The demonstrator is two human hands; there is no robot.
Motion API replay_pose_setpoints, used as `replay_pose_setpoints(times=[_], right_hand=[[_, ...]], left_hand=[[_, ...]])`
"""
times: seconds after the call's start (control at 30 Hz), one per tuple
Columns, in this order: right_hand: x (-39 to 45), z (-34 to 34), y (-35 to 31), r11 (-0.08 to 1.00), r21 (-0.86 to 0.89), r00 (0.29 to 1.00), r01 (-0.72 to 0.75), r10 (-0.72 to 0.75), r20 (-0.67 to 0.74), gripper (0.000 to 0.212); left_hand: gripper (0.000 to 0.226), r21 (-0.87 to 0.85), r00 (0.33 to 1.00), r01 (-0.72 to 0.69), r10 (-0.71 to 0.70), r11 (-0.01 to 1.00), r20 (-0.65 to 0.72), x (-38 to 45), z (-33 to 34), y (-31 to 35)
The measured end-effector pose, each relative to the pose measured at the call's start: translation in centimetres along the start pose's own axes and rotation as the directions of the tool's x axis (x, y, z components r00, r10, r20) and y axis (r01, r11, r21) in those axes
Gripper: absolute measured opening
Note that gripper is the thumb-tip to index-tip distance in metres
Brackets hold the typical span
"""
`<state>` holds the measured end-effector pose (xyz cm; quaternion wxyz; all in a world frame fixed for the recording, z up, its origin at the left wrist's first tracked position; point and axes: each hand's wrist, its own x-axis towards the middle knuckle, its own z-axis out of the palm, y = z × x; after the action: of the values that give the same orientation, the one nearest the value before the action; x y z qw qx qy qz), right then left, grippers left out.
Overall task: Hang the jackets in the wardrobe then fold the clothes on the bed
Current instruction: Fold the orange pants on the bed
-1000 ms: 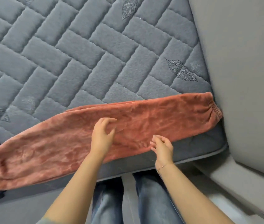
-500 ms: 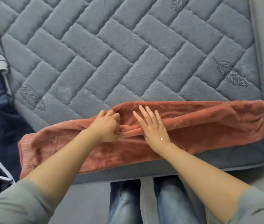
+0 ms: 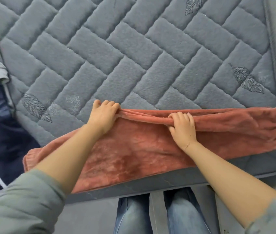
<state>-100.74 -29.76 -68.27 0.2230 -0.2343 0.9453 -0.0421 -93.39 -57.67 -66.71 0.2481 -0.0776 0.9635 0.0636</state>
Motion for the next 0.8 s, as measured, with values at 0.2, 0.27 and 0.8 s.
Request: replay_pose_setpoints(times=[0.2,0.27,0.8], right_hand=[[-1.1,-1.6,2.9,0.982,0.157,0.982,-0.103,0.126,-0.142,0.04],[-2.0,-2.3,5.6,0.969,0.202,0.962,-0.142,0.184,-0.205,0.042],[-5.3,-6.4,31.4,0.584,0.542,0.767,-0.604,0.61,0.197,0.086]], left_hand=[[0.049,-0.336,0.958,0.191,-0.249,0.922,-0.139,-2.4,0.9,7.8],[0.044,-0.417,0.957,0.089,-0.193,0.905,-0.215,-3.3,0.5,11.9],[0.06,-0.506,0.964,0.194,-0.069,0.841,0.255,2.3,4.0,34.9]])
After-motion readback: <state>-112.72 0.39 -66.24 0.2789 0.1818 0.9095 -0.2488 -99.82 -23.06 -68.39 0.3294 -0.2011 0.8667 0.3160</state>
